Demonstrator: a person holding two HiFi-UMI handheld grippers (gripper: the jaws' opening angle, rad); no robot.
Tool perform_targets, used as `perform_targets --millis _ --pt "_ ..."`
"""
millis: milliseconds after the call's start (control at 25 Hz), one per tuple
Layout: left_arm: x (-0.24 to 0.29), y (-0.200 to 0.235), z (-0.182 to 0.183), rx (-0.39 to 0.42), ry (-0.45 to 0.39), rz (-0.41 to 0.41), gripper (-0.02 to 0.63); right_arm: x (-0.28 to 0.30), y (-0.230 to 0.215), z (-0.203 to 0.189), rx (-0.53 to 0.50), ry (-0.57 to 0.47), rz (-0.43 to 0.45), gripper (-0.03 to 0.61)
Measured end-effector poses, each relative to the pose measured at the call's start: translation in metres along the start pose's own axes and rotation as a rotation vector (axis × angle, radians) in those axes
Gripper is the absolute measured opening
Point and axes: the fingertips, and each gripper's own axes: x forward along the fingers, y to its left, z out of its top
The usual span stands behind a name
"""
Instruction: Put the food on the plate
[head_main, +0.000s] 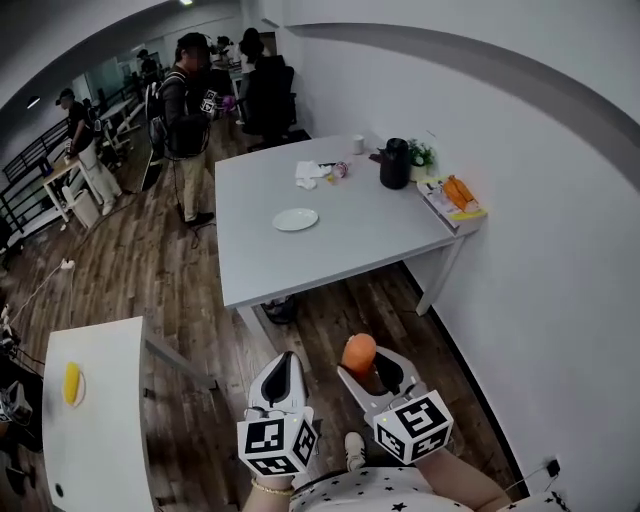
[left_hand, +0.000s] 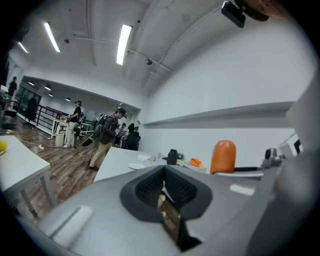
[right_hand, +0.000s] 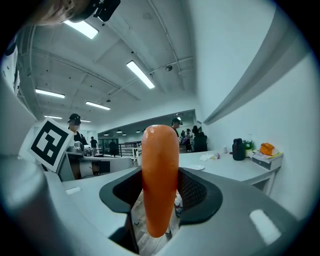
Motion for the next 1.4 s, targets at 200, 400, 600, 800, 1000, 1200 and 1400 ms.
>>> perform_targets --millis 200,400,600,800,1000,1200,1400 --pt "0.067 0.005 0.007 -0.011 -0.025 0.058 0.008 0.053 -0.041 0.007 -0.033 0.015 0.083 0.216" --pt "0.105 0.014 0.011 0.009 -0.011 0.110 0.008 0.093 -0.071 0.014 0.000 0.020 0.130 0.216" --pt "0.144 0.034 0.013 -0.004 0.000 0.160 0.008 0.132 -0.105 0.013 0.015 0.059 0.156 0.216" --pt "0.201 0.064 0.008 -0.008 0.011 0.186 0.008 0.184 -0.141 0.009 0.021 0.071 0.154 0.216" --pt "0.280 0.095 0.012 -0.005 0.014 0.183 0.008 0.254 -0.180 0.015 -0.015 0.101 0.159 0.216" --pt "0.351 0.119 0.030 0.020 0.012 0.145 0.008 0.329 -0.213 0.035 -0.066 0.137 0.189 0.216" --pt "0.414 0.149 0.039 0.028 0.021 0.115 0.008 0.407 -0.246 0.044 -0.138 0.186 0.217 0.216"
